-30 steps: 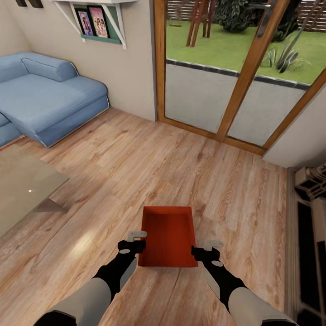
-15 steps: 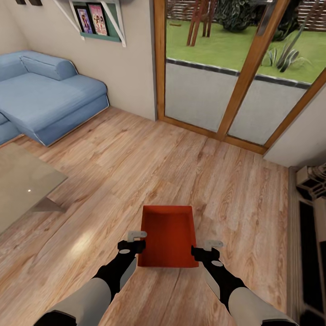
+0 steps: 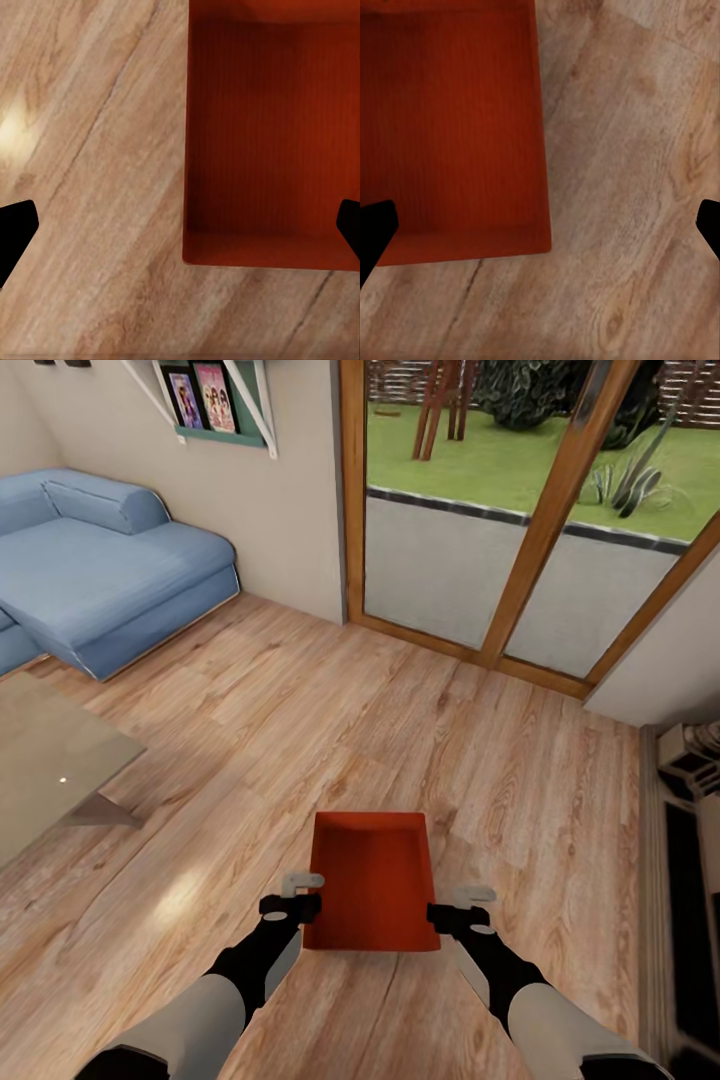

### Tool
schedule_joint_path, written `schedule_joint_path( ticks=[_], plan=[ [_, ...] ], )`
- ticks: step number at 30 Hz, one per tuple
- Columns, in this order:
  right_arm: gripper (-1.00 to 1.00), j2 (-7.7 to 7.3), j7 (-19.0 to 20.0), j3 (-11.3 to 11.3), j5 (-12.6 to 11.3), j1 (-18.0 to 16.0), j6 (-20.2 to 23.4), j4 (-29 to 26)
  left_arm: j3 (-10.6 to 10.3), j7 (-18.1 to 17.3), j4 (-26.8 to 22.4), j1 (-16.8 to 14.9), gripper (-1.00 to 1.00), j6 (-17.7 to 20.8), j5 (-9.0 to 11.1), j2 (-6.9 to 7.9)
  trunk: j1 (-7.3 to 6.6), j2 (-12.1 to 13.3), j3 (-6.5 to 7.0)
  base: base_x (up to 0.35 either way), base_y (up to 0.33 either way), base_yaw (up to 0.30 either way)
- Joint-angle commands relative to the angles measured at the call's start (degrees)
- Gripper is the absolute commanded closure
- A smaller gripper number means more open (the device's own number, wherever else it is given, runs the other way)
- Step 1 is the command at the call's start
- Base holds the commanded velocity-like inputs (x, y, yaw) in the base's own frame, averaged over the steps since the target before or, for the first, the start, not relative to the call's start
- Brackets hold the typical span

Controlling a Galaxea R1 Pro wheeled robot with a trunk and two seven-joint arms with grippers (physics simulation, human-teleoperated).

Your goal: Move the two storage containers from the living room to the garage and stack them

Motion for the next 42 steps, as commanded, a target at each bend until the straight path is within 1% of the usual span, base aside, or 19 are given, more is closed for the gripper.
schedule_joint_path(
  ticks=[1, 9, 14, 26, 36, 38, 40, 42],
  plan=[
    [-1.00, 0.04, -0.19, -0.02, -0.17, -0.04, 0.16, -0.10, -0.35, 0.45, -0.02, -0.02, -1.00, 0.23, 0.60, 0.00, 0.23, -0.44, -0.22, 0.000, 0.000, 0.000],
    [-1.00, 0.44, -0.12, -0.08, -0.14, -0.09, 0.02, -0.11, -0.35, 0.45, 0.16, -0.02, -1.00, 0.19, 0.61, 0.00, 1.98, -3.65, -1.66, 0.000, 0.000, 0.000],
    [-1.00, 0.75, -0.10, -0.08, -0.17, -0.09, -1.23, -0.11, -0.35, 0.45, 0.32, -0.02, -1.00, 0.19, 0.61, 0.00, 3.08, -5.65, -2.55, 0.000, 0.000, 0.000],
    [-1.00, 0.82, -0.02, -0.08, -0.13, -0.09, -1.93, -0.11, -0.35, 0.45, 0.27, -0.02, -1.00, 0.18, 0.61, 0.00, 5.72, -10.46, -4.71, 0.000, 0.000, 0.000],
    [-1.00, 0.95, 0.28, 0.11, -0.25, -0.09, -4.45, -0.11, -0.31, 0.30, 0.39, -0.02, -1.00, 0.05, 0.70, 0.00, 7.91, -14.47, -6.50, 0.000, 0.000, 0.000],
    [-1.00, 0.98, 0.49, 0.10, -0.32, -0.09, -4.75, -0.14, 0.48, 0.34, 0.38, -0.02, -1.00, 0.03, 1.27, 0.00, 8.35, -15.28, -6.86, 0.000, 0.000, 0.000],
    [-1.00, 0.99, 0.57, 0.06, -0.34, -0.09, -4.86, -0.17, 1.73, 0.36, 0.36, -0.02, -1.00, 0.07, 2.36, 0.00, 8.79, -16.08, -7.22, 0.000, 0.000, 0.000],
    [-1.00, 0.99, 0.61, 0.06, -0.36, -0.09, -4.80, -0.18, 2.23, 0.36, 0.40, -0.02, -1.00, 0.10, 2.83, 0.00, 9.23, -16.88, -7.58, 0.000, 0.000, 0.000]
  ],
)
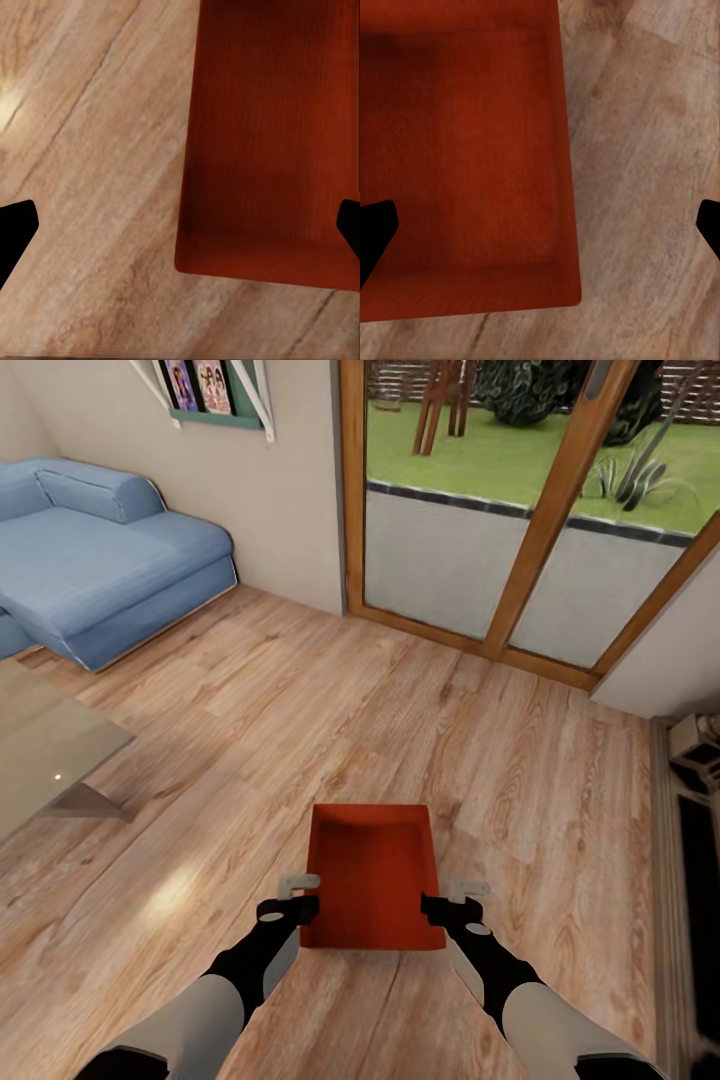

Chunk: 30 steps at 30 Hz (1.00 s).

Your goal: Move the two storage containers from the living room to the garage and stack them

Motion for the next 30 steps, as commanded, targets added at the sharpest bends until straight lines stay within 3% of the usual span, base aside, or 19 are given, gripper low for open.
schedule_joint_path(
  ticks=[1, 30],
  plan=[
    [-1.00, 0.02, -0.15, 0.03, -0.20, -0.03, -0.17, 0.04, -0.14, 0.48, -0.08, -0.01, -1.00, 0.28, 0.78, 0.00, 0.22, -0.43, -0.22, 0.000, 0.000, 0.000],
    [-1.00, -0.07, 0.00, -0.09, -0.13, -0.03, 0.44, 0.03, -0.56, 0.56, -1.02, -0.01, -1.00, 0.42, 0.41, 0.00, 6.59, -12.06, -5.42, 0.000, 0.000, 0.000]
  ],
)
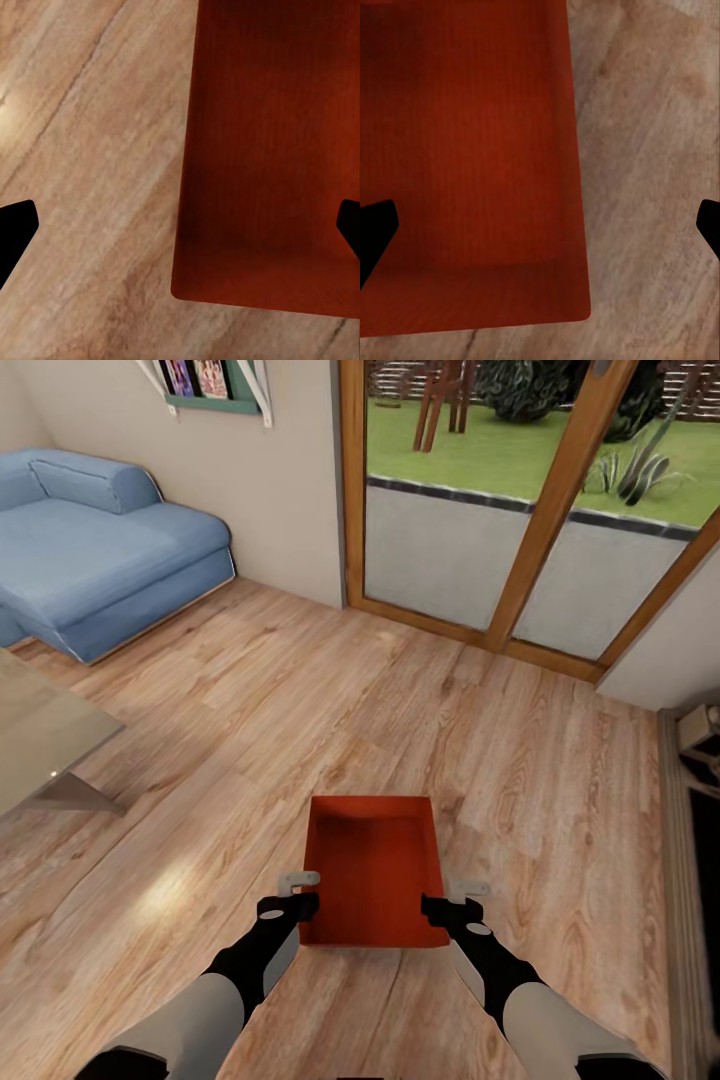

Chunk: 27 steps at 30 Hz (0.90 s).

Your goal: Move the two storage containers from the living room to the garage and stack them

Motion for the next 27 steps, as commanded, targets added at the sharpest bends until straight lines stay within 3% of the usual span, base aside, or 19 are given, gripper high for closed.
schedule_joint_path(
  ticks=[1, 27],
  plan=[
    [-1.00, 0.02, -0.14, 0.00, -0.22, -0.03, -0.22, 0.04, -0.33, 0.43, -0.09, -0.01, -1.00, 0.23, 0.61, 0.00, 0.22, -0.43, -0.22, 0.000, 0.000, 0.000],
    [-1.00, -0.13, -0.36, 0.15, -0.06, -0.03, -0.30, 0.04, -0.31, 0.26, -0.18, -0.01, -1.00, 0.08, 0.65, 0.00, 5.93, -10.86, -4.88, 0.000, 0.000, 0.000]
  ],
)
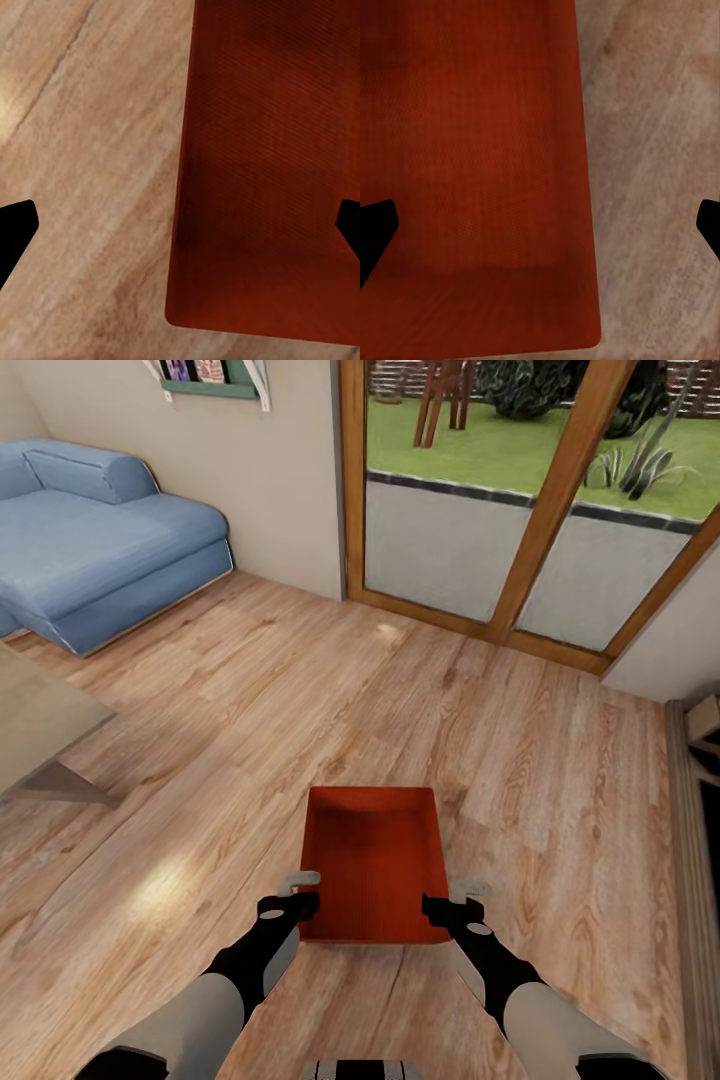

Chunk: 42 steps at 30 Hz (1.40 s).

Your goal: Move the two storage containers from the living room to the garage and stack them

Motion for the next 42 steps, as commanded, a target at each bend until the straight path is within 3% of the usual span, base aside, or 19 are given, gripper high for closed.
schedule_joint_path(
  ticks=[1, 38, 42],
  plan=[
    [-1.00, -0.01, -0.16, 0.02, -0.20, -0.03, -0.22, 0.04, -0.33, 0.45, -0.09, -0.01, -1.00, 0.23, 0.59, 0.00, 0.22, -0.43, -0.22, 0.000, 0.000, 0.000],
    [-1.00, -0.29, -0.18, -0.07, -0.20, -0.03, -0.24, -0.04, 0.06, 0.62, -0.18, -0.01, -1.00, -0.31, 0.73, 0.00, 8.35, -15.27, -6.86, 0.000, 0.000, 0.000],
    [-1.00, -0.38, -0.07, 0.00, -0.20, -0.03, -0.41, -0.60, 0.08, 0.63, -0.19, -0.01, -1.00, -0.38, 0.74, 0.00, 8.35, -15.27, -6.86, 0.000, 0.000, 0.000]
  ],
)
